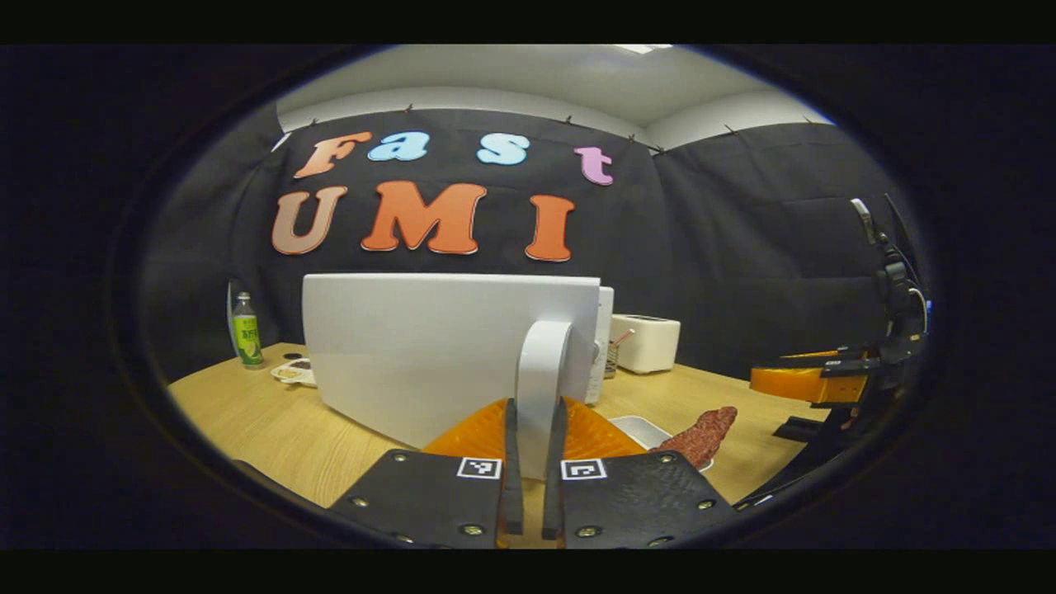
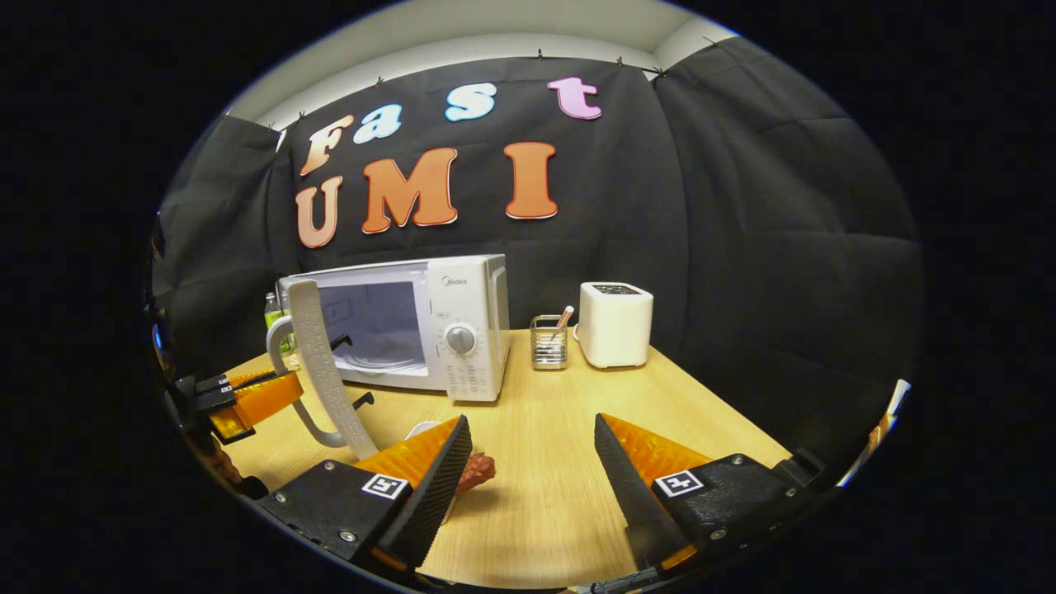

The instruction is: Open the microwave oven with the left hand, put the food in, and close the microwave oven.

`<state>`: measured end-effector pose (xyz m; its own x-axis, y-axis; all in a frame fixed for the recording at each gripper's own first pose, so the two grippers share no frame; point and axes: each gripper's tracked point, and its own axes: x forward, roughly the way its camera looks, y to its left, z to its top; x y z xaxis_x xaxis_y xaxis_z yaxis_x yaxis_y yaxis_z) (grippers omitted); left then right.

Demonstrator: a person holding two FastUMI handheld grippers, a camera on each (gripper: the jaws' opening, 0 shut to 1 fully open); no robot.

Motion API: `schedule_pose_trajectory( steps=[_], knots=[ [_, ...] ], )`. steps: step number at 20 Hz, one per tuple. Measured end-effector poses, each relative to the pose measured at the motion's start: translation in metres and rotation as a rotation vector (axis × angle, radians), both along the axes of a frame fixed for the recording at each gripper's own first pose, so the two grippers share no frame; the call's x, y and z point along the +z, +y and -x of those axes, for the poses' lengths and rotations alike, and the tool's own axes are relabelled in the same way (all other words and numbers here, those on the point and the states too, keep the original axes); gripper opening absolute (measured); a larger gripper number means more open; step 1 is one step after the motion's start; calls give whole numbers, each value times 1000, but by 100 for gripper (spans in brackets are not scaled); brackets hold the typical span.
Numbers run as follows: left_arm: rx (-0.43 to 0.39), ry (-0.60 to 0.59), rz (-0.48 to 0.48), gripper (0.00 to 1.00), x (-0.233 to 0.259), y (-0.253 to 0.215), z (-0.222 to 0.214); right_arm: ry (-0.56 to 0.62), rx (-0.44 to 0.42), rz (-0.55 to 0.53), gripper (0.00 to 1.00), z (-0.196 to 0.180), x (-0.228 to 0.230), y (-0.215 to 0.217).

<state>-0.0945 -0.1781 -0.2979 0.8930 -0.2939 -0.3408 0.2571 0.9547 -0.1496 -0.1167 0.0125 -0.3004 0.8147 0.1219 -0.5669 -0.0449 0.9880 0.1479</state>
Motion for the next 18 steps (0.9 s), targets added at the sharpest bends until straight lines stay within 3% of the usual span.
schedule_pose_trajectory(
  steps=[6, 7, 13, 14, 15, 18],
  knots=[
    [46, -48, -24, 15, 19, 66, 47, 121, 6, -62, 93, 10, -31, 29],
    [55, -51, -25, 12, 21, 78, 52, 137, -1, -74, 93, 10, -36, 33],
    [92, -62, -42, 15, 32, 138, 74, 217, -64, -184, 91, 7, -58, 46],
    [102, -59, -43, 16, 31, 148, 78, 225, -82, -211, 87, 4, -61, 47],
    [121, -52, -52, 18, 30, 161, 81, 240, -99, -242, 84, 3, -65, 49],
    [183, -31, -87, 39, 25, 200, 88, 276, -152, -348, 72, 1, -71, 53]
  ],
)
